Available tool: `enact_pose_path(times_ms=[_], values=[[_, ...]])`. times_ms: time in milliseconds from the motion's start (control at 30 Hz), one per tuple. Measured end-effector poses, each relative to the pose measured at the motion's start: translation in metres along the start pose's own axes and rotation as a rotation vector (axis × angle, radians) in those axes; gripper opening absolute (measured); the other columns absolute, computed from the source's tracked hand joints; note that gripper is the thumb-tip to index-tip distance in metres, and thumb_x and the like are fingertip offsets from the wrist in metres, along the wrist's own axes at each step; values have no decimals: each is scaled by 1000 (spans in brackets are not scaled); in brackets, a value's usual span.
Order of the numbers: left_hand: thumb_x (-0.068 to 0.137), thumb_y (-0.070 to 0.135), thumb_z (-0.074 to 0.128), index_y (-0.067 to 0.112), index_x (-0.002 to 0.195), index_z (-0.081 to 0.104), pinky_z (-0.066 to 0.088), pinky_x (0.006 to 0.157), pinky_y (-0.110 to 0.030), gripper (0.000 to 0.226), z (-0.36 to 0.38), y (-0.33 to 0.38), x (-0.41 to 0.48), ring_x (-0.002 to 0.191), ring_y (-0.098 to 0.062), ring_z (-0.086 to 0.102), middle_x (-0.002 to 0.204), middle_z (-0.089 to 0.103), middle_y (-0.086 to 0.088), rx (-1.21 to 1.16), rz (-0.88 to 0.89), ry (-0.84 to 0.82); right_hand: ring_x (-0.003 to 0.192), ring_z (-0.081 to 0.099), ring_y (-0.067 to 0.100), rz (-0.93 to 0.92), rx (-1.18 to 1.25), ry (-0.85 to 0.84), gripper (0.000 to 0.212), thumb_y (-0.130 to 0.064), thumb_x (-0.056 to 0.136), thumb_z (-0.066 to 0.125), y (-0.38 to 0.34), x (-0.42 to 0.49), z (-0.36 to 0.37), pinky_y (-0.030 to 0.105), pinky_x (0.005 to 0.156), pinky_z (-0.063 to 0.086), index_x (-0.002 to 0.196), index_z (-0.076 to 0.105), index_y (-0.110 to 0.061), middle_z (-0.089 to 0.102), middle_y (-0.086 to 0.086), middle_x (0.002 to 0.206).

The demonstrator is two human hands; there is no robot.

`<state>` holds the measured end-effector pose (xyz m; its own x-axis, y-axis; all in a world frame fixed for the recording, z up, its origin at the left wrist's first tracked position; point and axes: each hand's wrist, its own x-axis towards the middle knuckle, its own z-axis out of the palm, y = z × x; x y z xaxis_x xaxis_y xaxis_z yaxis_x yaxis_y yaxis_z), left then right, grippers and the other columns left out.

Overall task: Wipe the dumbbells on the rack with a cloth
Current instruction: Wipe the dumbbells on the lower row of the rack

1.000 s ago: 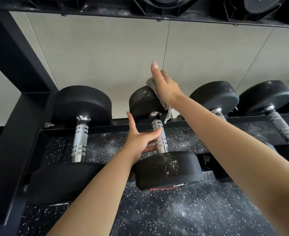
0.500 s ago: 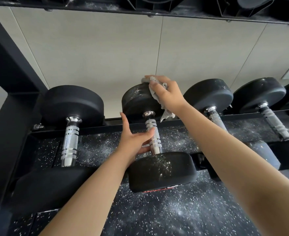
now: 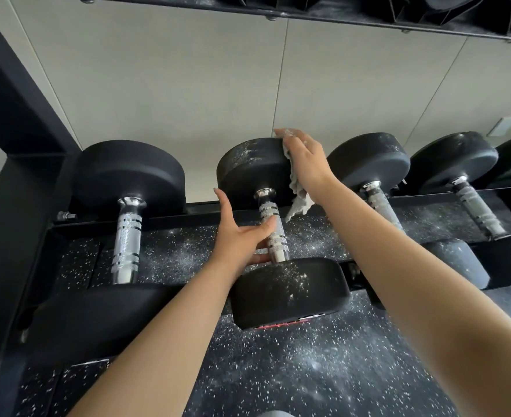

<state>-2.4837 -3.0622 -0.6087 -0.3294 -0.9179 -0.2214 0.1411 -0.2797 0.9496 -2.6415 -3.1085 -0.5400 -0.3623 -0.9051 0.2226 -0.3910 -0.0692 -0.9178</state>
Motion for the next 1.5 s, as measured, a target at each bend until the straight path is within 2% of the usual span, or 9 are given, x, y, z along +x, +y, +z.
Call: enact_pose_path(times_ms=[200,333,467,667,833,933,1067,1300,1500], values=[[81,25,76,51,144,-17,54,89,-37,115,0,-4,2,91,-14,69,105,67,2,145,56,42,117,51,26,-231,-513,-106,37,-35,101,37,-26,3,23,44,97,44,127,63,-30,61,0,124],[86,49,63,27,153,-8,31,108,-31,100,0,-2,2,132,-21,45,146,43,-4,485,52,38,121,48,25,-309,-670,-96,35,-34,100,39,-31,4,32,43,97,41,125,64,-34,61,-4,125],[96,51,43,13,113,56,45,65,-8,44,8,3,2,86,-7,63,102,63,-1,624,-8,-74,117,51,21,-311,-509,-124,30,-35,98,45,-23,7,25,42,100,42,117,69,-37,64,-7,117],[99,37,46,15,102,47,58,71,-38,22,16,9,4,65,-23,69,82,68,-14,16,-310,-203,101,64,12,-345,-142,-167,42,-32,97,45,-3,7,11,32,96,48,75,68,-5,64,-10,73],[98,37,45,16,110,43,58,55,-36,23,20,6,10,58,-18,61,82,56,-11,-190,-299,-221,112,63,7,-105,176,-123,33,-26,98,46,8,1,0,22,92,48,111,74,-14,71,-4,117],[99,38,42,16,120,38,56,54,-35,30,21,3,12,62,-20,57,81,53,-10,-171,-277,-229,81,69,16,21,156,-46,36,-34,94,45,4,1,0,24,63,51,114,72,-21,76,4,94],[100,39,38,13,129,33,55,51,-33,39,24,3,11,53,-18,54,83,48,-9,-180,-270,-219,104,65,34,22,27,-30,45,-38,83,43,-10,2,9,51,93,52,117,69,-23,70,14,113],[100,41,35,11,135,31,56,55,-36,46,26,3,10,63,-20,59,87,50,-10,-119,-227,-211,129,41,26,-327,-847,-140,40,-35,99,38,-43,0,44,43,103,29,132,59,-35,55,-3,137],[99,40,39,13,127,35,57,51,-36,39,25,3,11,63,-20,59,88,50,-11,-125,-245,-199,119,55,12,-358,-491,-238,33,-40,94,43,-26,7,22,43,100,43,96,75,-32,69,-10,113]])
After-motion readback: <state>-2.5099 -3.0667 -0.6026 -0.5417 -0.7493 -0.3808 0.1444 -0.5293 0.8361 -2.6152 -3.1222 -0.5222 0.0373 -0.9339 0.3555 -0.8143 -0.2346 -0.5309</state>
